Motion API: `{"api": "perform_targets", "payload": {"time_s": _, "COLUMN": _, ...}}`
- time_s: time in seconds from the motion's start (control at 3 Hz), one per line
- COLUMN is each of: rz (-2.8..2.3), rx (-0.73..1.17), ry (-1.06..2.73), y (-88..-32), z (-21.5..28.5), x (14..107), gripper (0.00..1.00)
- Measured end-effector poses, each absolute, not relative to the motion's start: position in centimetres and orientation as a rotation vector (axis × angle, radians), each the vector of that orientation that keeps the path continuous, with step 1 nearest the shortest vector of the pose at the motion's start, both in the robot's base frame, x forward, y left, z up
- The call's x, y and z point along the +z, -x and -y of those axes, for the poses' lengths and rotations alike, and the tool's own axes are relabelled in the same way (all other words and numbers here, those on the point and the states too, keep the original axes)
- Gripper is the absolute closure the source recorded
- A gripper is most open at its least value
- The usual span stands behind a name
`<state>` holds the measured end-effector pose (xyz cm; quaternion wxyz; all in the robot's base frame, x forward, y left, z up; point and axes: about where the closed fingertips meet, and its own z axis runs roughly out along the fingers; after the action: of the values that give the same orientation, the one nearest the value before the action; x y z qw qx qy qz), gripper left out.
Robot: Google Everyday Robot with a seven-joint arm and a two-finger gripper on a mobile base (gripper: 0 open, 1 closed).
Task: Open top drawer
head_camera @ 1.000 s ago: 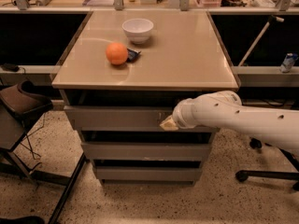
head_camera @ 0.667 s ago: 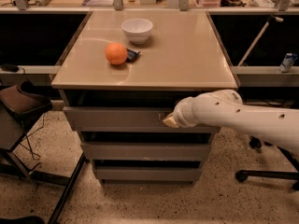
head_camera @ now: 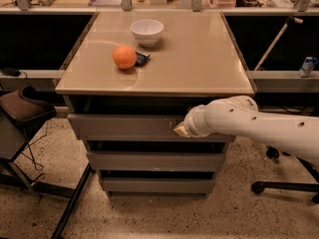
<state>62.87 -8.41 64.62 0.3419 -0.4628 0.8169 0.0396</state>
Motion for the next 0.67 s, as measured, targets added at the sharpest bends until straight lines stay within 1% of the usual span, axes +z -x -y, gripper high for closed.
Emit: {"api": "perform_targets", "payload": {"time_s": 0.67, "rz": -2.123, "rx": 0.101, "ry": 1.202, "y": -62.83, "z": 8.43, "x": 65.51, "gripper": 1.00}}
